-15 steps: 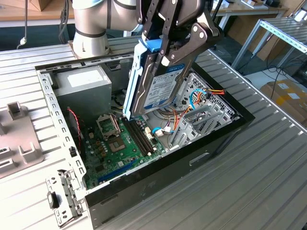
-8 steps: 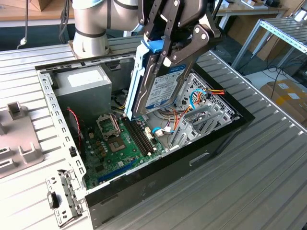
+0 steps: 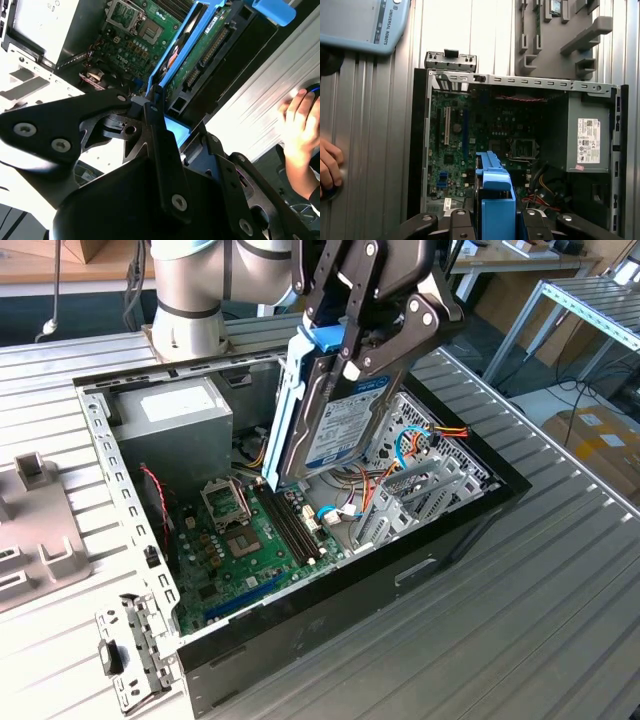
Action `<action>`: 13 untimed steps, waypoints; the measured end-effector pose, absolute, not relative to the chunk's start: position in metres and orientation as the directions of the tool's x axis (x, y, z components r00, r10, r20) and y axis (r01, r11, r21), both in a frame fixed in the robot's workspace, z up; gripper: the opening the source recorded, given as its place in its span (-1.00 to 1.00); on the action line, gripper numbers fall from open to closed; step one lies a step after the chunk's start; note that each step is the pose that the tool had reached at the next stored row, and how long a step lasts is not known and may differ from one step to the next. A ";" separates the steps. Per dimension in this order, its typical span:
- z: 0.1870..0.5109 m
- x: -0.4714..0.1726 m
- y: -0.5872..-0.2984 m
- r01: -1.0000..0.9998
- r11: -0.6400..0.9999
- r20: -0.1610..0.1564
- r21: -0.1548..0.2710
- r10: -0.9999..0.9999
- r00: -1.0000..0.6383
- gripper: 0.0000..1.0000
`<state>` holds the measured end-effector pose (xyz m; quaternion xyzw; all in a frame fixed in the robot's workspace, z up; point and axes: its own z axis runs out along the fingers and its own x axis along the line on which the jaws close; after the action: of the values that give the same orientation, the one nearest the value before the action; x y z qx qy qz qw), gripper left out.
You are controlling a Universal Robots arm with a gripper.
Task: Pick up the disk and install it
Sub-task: 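Pick up the disk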
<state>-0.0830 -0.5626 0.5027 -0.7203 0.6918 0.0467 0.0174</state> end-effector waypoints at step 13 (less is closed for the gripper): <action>0.500 -0.080 -0.563 -0.998 -0.042 -0.091 0.039 -0.995 0.038 -0.26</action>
<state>-0.0801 -0.5628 0.4998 -0.7203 0.6918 0.0467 0.0174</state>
